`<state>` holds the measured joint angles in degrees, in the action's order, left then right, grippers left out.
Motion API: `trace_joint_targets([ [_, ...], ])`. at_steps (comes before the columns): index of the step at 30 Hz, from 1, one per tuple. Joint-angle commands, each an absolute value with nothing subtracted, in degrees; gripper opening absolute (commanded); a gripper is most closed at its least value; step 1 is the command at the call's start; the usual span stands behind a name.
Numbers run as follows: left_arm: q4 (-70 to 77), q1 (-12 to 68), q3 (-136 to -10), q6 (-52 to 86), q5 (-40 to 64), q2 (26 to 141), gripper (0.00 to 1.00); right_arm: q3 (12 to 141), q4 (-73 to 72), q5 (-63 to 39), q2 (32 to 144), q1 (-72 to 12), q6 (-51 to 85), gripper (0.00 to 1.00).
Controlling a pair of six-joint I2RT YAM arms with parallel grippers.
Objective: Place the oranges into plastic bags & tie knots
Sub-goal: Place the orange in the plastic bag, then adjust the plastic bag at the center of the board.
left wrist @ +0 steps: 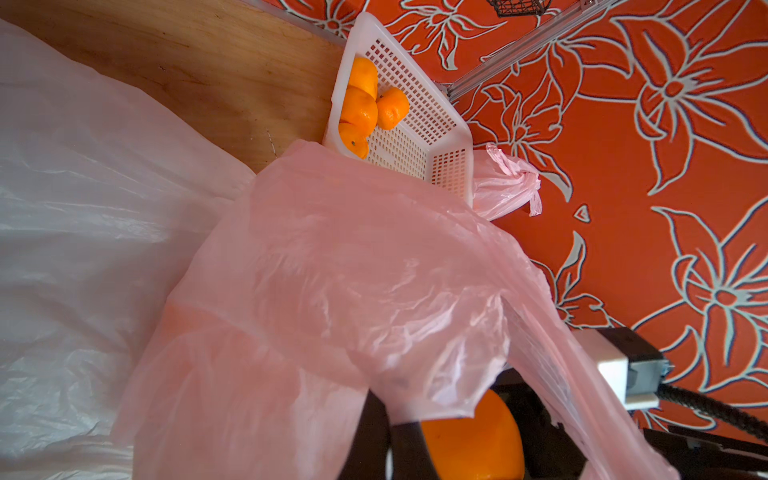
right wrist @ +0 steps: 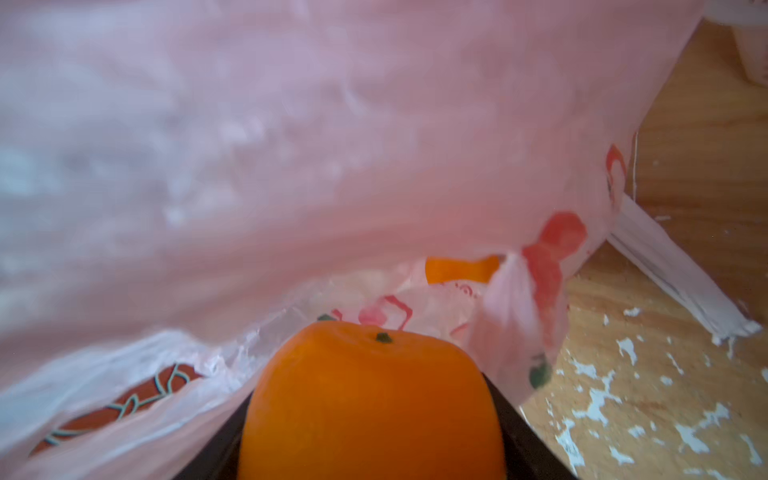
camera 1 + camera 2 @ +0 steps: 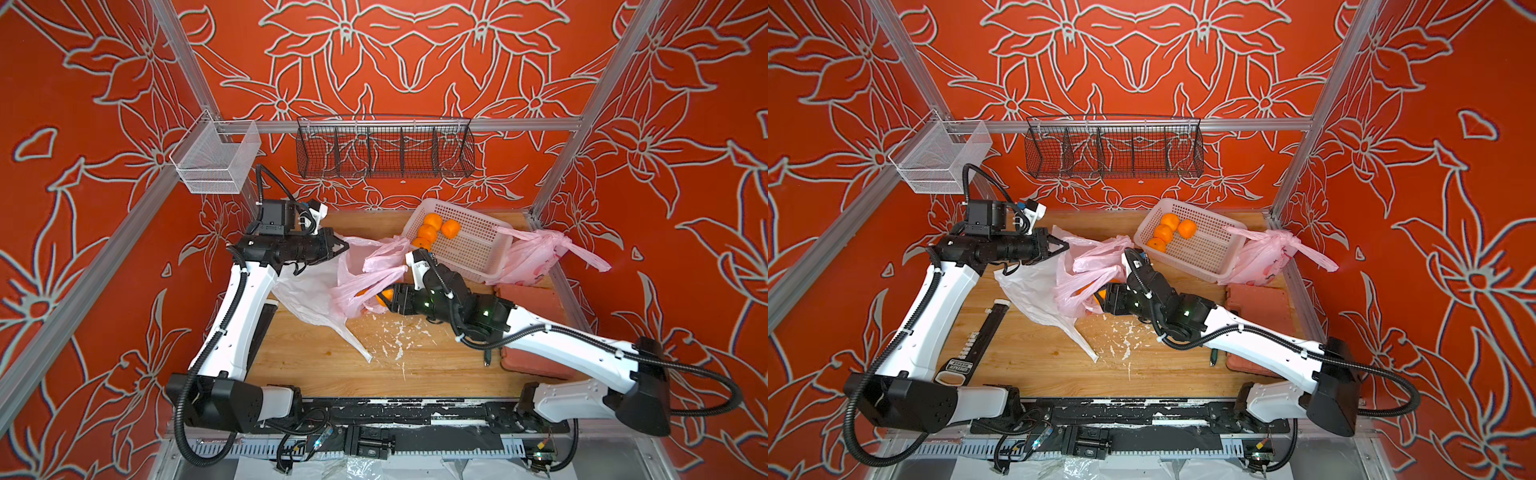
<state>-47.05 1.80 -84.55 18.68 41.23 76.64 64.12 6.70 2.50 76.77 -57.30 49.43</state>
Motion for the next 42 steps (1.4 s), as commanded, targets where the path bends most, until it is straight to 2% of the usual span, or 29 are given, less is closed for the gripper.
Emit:
trace_joint_targets([
  [1,-45.98,1.49,-83.81,18.31,41.51,75.57,0.0,69.51,0.0,4.62,82.0,-55.62,47.26,0.49],
  [4,-45.45,1.49,-83.33,18.68,40.87,75.72,0.0,72.48,0.61,2.81,85.18,-55.37,44.2,0.72],
  [7,-45.44,1.49,-83.23,18.71,40.78,76.02,0.0,70.29,0.21,3.74,83.64,-55.37,42.86,0.84],
  [10,-45.44,1.41,-83.08,18.54,40.45,76.03,0.0,68.78,1.61,5.54,81.74,-55.37,42.02,0.84],
  [16,-45.09,1.14,-82.11,18.53,39.73,75.81,0.0,66.09,5.07,1.77,76.67,-55.37,35.32,0.73],
  [19,-44.96,1.03,-82.09,18.45,40.4,76.3,0.0,61.76,7.85,-0.34,71.3,-55.37,28.18,0.73],
  [27,-45.0,1.05,-81.91,18.1,41.04,76.49,0.0,56.26,11.5,4.22,61.79,-55.37,14.65,0.82],
  [30,-45.0,1.05,-81.83,18.06,41.4,76.43,0.0,58.14,10.32,4.17,64.06,-55.29,6.18,0.89],
  [36,-45.46,1.05,-81.76,17.66,41.57,76.39,0.0,67.66,11.46,0.65,74.07,-54.42,-10.48,0.91],
  [42,-45.92,1.05,-81.55,16.9,41.13,76.14,0.0,75.22,9.89,-3.38,80.08,-52.0,-16.36,0.91],
])
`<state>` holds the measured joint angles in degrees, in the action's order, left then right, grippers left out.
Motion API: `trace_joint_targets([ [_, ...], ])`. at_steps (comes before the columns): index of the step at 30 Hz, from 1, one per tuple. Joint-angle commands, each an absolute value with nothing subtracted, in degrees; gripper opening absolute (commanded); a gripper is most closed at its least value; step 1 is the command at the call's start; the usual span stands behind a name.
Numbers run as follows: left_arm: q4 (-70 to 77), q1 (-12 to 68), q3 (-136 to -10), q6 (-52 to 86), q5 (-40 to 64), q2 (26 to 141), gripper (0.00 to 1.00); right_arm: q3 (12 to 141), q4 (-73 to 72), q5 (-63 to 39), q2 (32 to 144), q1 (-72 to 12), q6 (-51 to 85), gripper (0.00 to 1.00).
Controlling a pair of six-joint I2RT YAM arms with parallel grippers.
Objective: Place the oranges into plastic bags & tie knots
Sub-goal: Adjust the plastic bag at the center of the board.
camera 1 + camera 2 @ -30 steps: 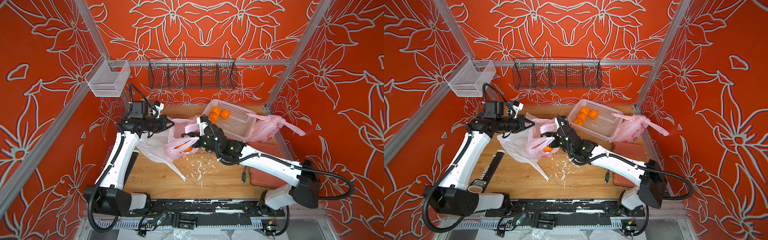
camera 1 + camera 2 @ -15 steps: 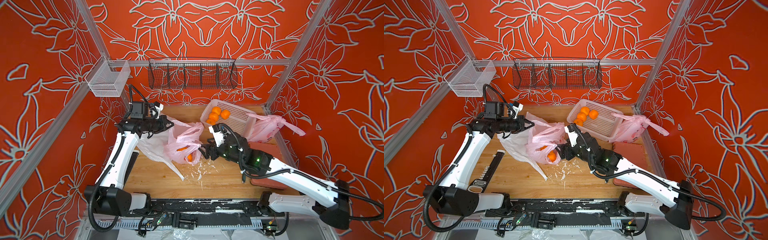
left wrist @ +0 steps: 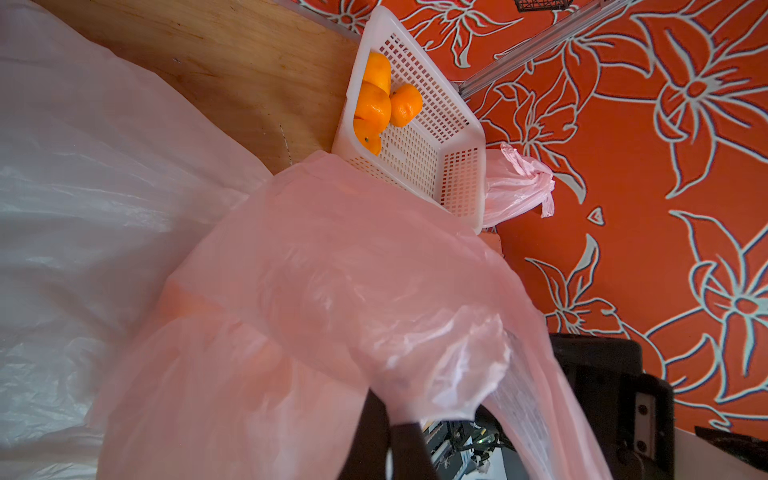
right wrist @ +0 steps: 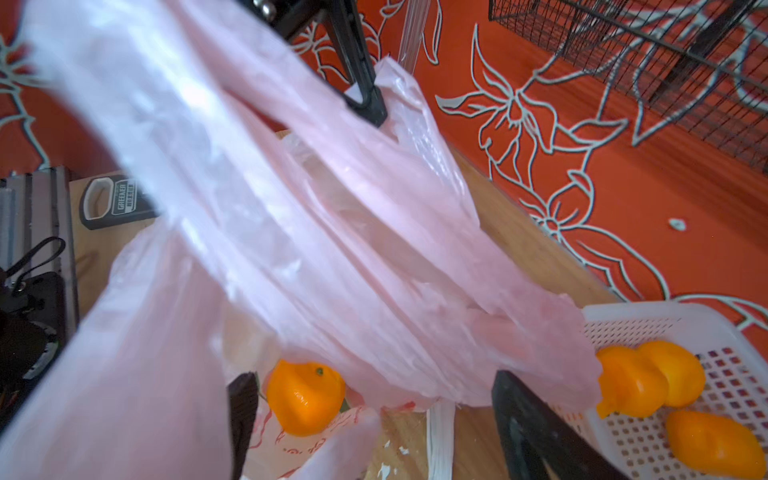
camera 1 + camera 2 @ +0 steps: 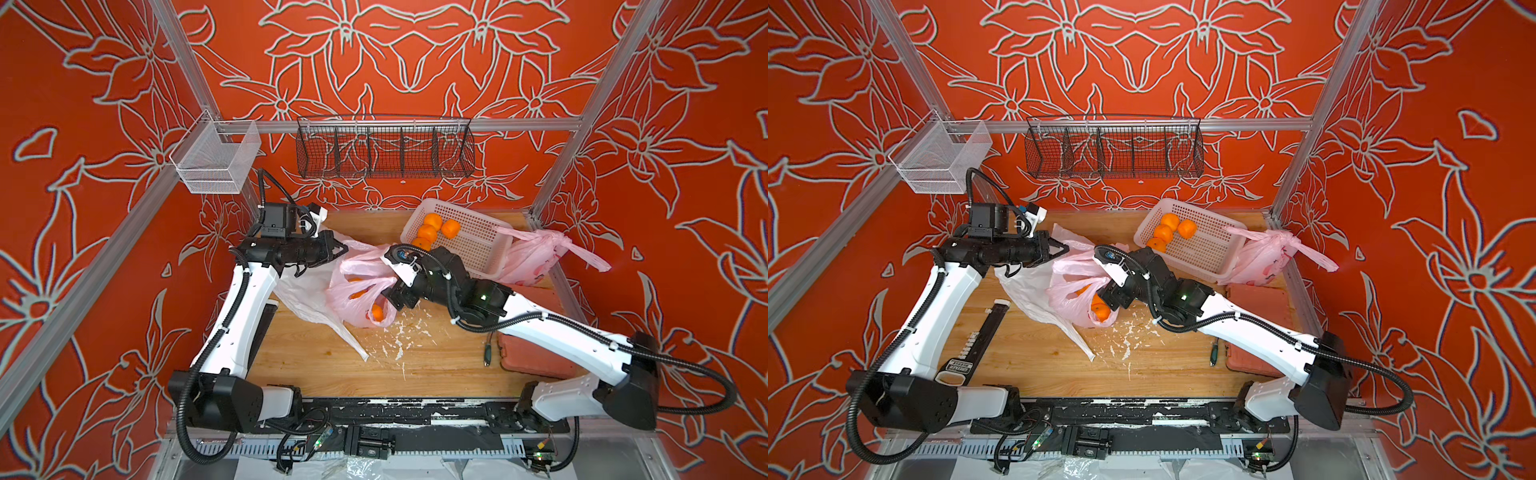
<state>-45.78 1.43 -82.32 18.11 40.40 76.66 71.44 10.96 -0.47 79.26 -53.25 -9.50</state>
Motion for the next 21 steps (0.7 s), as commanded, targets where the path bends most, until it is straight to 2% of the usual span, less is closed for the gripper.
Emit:
trace_joint_targets([
  [1,-45.9,1.05,-81.48,16.8,41.2,76.11,0.0,76.29,9.97,-4.32,80.84,-51.25,-16.83,0.91],
  [5,-45.5,1.05,-81.39,16.57,42.18,76.14,0.0,79.87,9.46,-9.63,83.92,-47.84,-16.41,0.9],
  [10,-44.62,1.03,-81.48,16.48,43.36,75.15,0.0,85.89,11.15,-11.87,89.94,-46.66,-16.13,0.81],
  [12,-44.64,1.05,-81.52,16.51,42.9,74.52,0.0,86.89,10.9,-12.57,91.23,-45.91,-15.0,0.72],
  [14,-45.06,0.97,-81.81,16.33,42.42,74.25,0.01,87.87,11.07,-13.79,91.82,-44.92,-13.12,0.57],
  [16,-45.8,0.88,-82.38,16.35,40.53,73.2,0.2,87.82,10.83,-14.3,91.5,-44.24,-10.37,0.28],
  [17,-45.96,0.92,-82.59,16.35,39.34,72.37,0.32,87.63,10.68,-13.7,91.26,-44.21,-9.36,0.19],
  [18,-45.84,0.9,-82.7,16.35,37.51,70.83,0.49,87.55,10.93,-12.85,90.96,-44.12,-8.15,0.1],
  [21,-45.27,1.32,-82.17,15.4,32.19,64.49,0.81,88.41,12.64,-11.35,90.69,-43.24,-3.36,0.02],
])
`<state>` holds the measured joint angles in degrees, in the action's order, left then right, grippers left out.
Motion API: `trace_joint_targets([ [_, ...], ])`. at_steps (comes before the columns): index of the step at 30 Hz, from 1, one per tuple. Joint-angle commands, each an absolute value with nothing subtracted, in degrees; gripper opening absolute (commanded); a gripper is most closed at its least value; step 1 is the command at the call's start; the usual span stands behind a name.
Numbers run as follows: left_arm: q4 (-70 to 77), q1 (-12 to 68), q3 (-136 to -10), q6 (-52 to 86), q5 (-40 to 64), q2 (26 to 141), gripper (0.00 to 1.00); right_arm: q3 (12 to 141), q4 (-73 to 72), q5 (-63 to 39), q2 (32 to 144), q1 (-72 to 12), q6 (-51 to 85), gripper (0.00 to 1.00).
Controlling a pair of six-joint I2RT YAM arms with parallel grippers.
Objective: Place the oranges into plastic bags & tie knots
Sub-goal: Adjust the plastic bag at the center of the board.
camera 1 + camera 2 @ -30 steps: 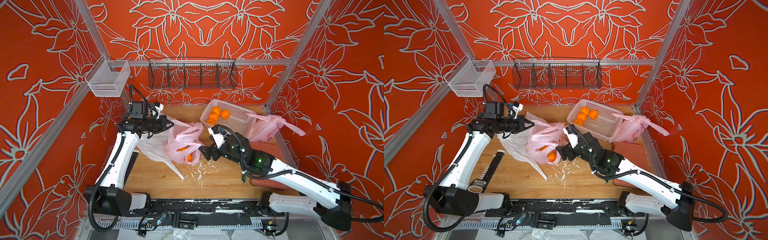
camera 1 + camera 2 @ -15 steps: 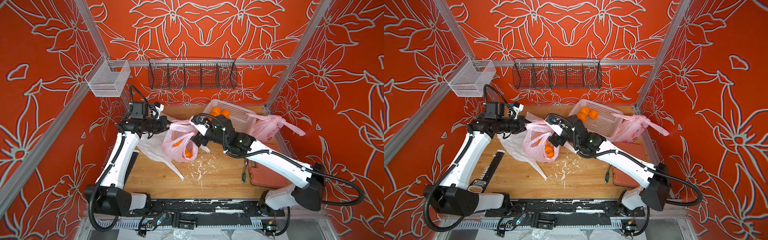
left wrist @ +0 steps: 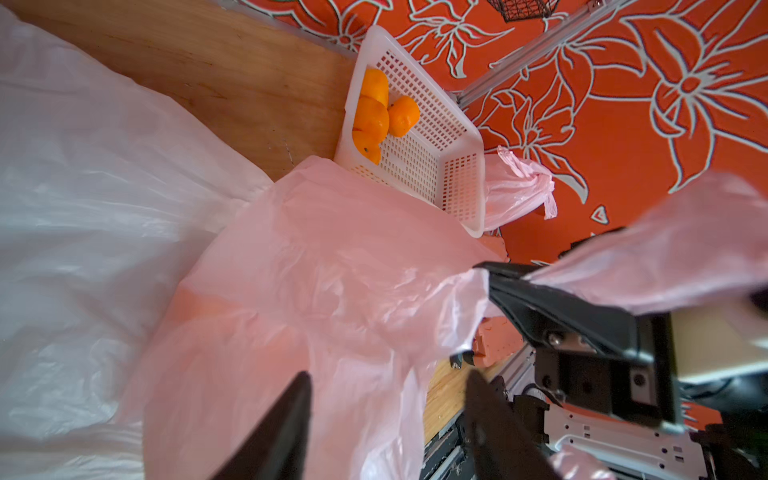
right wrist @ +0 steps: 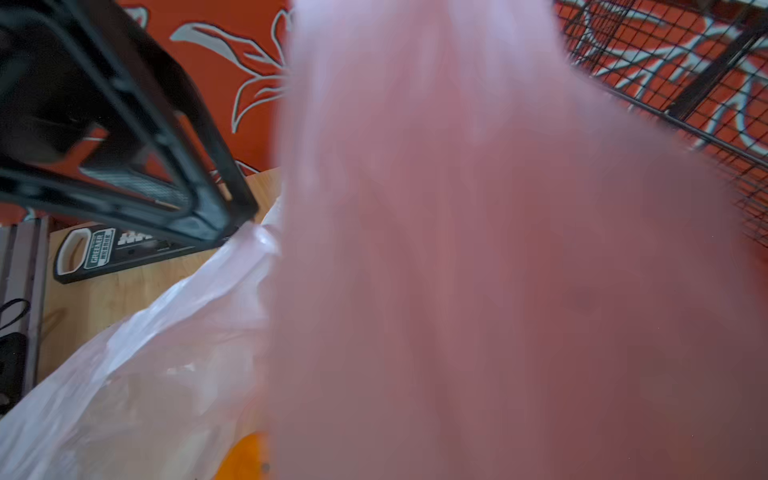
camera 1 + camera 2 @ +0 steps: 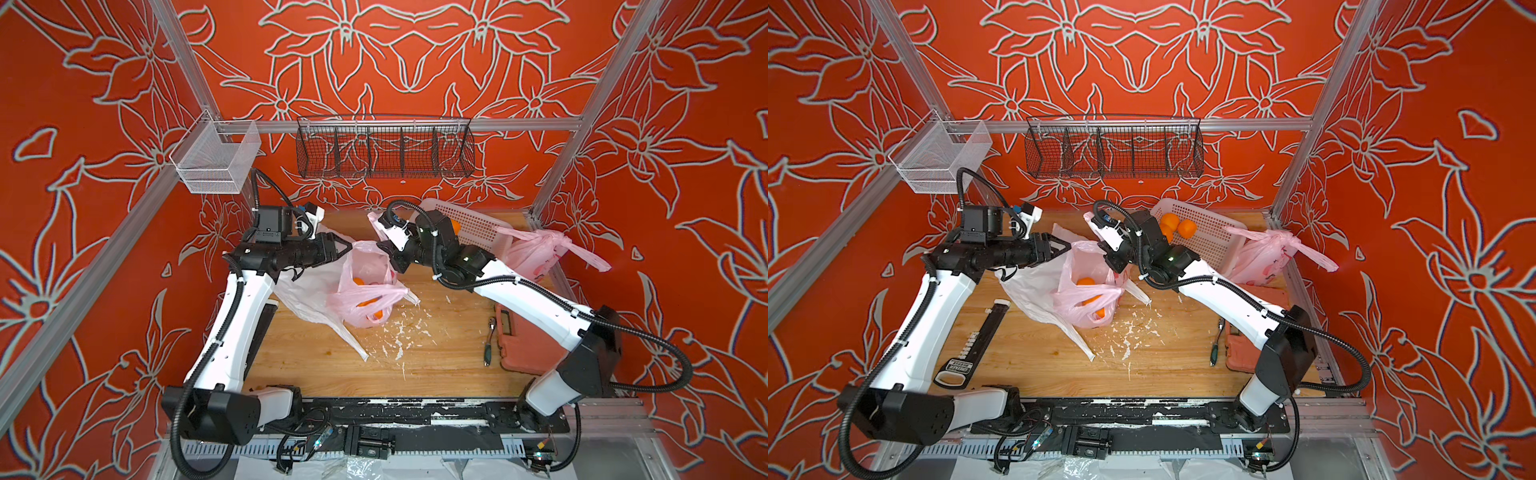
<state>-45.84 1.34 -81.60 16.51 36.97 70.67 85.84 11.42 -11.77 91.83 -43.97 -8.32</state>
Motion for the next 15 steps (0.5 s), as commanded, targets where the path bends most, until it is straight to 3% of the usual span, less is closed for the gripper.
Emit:
trace_joint_targets([
  [1,-45.35,2.42,-81.36,14.3,29.35,61.92,0.89,89.22,13.87,-11.04,90.75,-42.77,-1.05,0.01],
  [3,-44.21,7.23,-78.42,11.91,22.64,57.13,0.97,91.47,17.34,-11.21,91.49,-41.64,2.83,0.0],
  [10,-30.6,33.26,-59.73,3.27,7.44,38.34,0.97,97.92,25.76,-13.69,94.94,-39.42,9.57,0.0],
  [15,-31.45,44.89,-57.48,-7.01,3.18,40.94,0.97,99.03,26.9,-15.25,95.57,-38.34,11.48,0.0],
])
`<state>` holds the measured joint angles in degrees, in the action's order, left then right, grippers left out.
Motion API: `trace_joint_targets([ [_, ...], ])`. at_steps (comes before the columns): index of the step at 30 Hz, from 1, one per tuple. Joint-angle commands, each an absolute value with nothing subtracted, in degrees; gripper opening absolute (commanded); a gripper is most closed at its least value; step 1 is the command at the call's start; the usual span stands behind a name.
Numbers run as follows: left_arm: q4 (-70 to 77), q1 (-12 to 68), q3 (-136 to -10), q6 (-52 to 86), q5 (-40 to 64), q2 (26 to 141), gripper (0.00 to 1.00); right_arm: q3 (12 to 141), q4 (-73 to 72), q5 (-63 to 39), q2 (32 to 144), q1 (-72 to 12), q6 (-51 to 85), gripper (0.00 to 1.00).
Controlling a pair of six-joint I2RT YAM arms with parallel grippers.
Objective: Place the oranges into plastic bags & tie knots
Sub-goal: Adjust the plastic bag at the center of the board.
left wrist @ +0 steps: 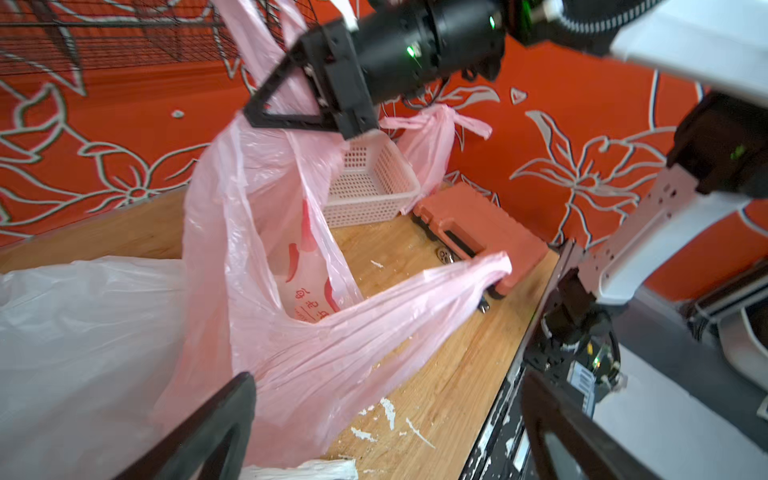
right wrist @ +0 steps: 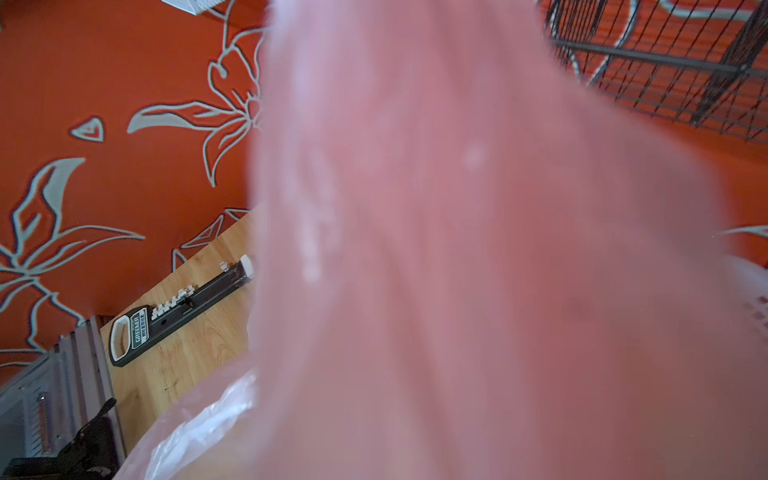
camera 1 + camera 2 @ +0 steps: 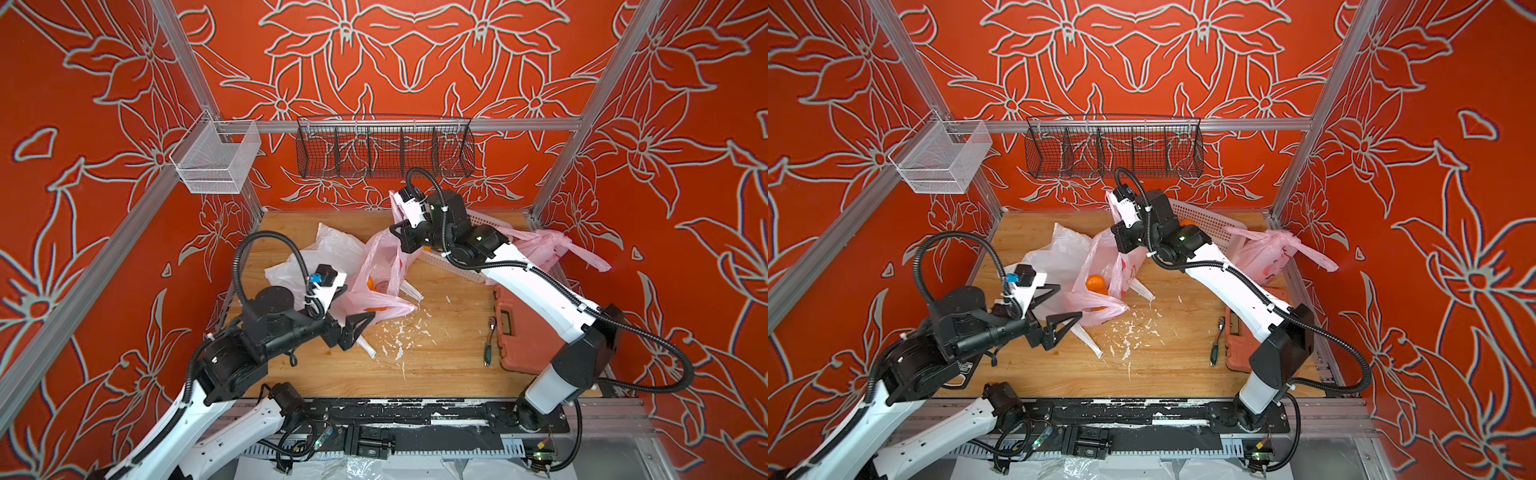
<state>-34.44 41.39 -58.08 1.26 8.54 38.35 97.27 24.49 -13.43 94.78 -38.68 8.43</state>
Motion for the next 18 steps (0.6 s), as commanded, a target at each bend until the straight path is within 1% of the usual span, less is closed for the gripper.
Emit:
trace_joint_targets([
  [1,-31.34,45.99,-57.2,-10.14,4.06,42.27,0.97,99.1,27.1,-15.29,95.54,-38.24,11.7,0.0],
  [4,-30.31,48.04,-57.36,-17.58,6.93,46.54,0.98,99.06,27.47,-15.72,95.68,-37.89,12.23,0.0],
  [6,-30.23,49.75,-58.66,-21.53,6.14,49.75,0.98,98.73,27.41,-16.07,95.71,-37.63,12.64,0.0],
  [11,-28.92,55.19,-60.46,-29.52,-1.58,56.06,0.97,98.55,27.5,-17.74,96.32,-36.67,14.06,0.0],
  [12,-28.46,55.6,-60.42,-30.67,-2.99,58.34,0.97,98.53,27.36,-18.08,96.39,-36.49,14.24,0.0],
  [16,-26.82,55.7,-59.81,-33.27,-6.46,60.84,0.97,98.53,27.4,-19.22,96.44,-36.08,15.11,0.0],
  [18,-26.63,55.65,-59.86,-33.48,-7.88,61.36,0.79,98.2,27.36,-19.07,95.97,-35.99,15.38,0.0],
])
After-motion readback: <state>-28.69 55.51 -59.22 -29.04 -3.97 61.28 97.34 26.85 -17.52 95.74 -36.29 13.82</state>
